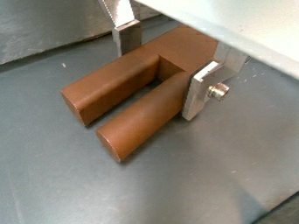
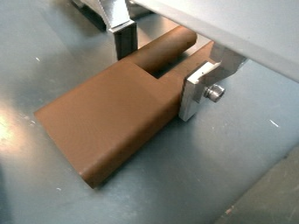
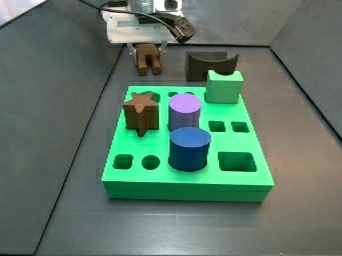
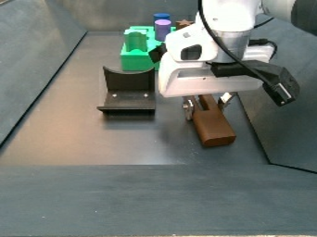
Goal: Pick up the square-circle object. Move up. Rotate the square-circle object. Place the square-circle object on the fixture. Regrasp the square-circle object. Move to above the board. Insert the square-circle object.
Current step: Move up, then rotate the square-circle object.
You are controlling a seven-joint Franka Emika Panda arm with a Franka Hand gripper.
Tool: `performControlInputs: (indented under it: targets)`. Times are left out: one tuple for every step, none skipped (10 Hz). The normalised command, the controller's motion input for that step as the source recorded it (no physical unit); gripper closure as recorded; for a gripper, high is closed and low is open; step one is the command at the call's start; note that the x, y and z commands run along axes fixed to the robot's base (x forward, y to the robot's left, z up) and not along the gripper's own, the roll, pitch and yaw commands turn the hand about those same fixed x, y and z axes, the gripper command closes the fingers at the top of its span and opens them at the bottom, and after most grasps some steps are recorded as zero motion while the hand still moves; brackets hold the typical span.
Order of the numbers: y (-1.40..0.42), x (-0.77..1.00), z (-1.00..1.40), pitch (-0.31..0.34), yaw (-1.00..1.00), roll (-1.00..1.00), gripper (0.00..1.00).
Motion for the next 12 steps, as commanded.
performControlInputs:
  targets:
    - [-0.09, 0.01, 0.81, 0.01, -0.02, -0.02, 1.0]
    - [-0.07, -0.01, 0.66, 0.066, -0.02, -0.01, 1.0]
    - [-0.05, 0.0, 0.58, 0.086, -0.02, 0.0, 1.0]
    - [-0.01, -0.01, 0.41, 0.099, -0.02, 0.04, 1.0]
    - [-0.01, -0.01, 0.29, 0.098, -0.02, 0.07, 1.0]
    - [-0.05, 0.23, 0.83, 0.0, 0.0, 0.0, 1.0]
    - [-0.05, 0.21, 0.7, 0.026, 0.01, 0.02, 1.0]
    - [-0.03, 0.14, 0.57, 0.071, 0.01, 0.03, 1.0]
    - [-0.01, 0.08, 0.45, 0.094, 0.02, 0.05, 1.0]
    - [0.0, 0.05, 0.33, 0.107, 0.02, 0.07, 1.0]
    - [0.0, 0.0, 0.0, 0.0, -1.0, 0.0, 1.0]
    - [0.0, 0.0, -0.06, 0.0, -1.0, 0.0, 1.0]
